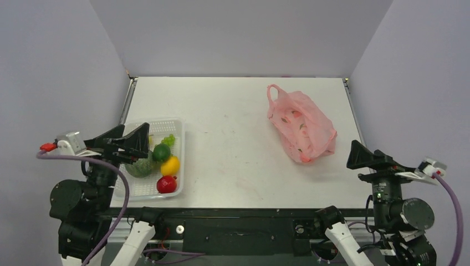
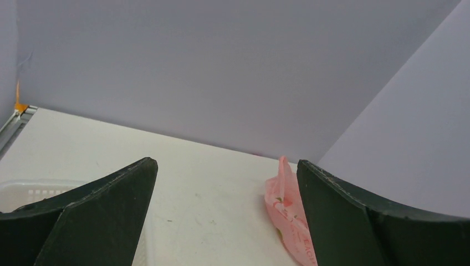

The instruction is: Take the fake fruits out of the plastic bag

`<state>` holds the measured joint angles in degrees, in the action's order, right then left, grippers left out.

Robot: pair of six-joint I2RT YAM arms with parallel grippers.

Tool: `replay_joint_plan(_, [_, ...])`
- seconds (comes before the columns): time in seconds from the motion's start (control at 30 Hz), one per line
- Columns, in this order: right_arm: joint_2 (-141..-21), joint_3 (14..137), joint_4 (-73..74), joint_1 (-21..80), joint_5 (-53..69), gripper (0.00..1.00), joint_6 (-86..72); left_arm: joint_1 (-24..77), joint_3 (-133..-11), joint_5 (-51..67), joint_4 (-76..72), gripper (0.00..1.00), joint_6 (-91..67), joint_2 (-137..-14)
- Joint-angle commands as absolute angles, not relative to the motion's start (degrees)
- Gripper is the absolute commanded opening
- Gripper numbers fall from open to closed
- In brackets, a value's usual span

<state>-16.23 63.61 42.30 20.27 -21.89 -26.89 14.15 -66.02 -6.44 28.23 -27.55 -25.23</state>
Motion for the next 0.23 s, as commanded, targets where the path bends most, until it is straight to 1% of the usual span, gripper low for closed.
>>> replay_joint_plan(0.0, [-12.57, 65.02, 42.84, 20.12, -24.82, 0.82, -25.53, 13.91, -69.45, -6.68, 25.76, 0.97, -27.36, -22.38])
replay_joint_plan(0.2, [-11.07, 64.37, 41.16, 20.02, -25.81, 0.84, -27.11, 14.01, -70.92, -7.23, 27.63, 0.97, -27.68, -21.81])
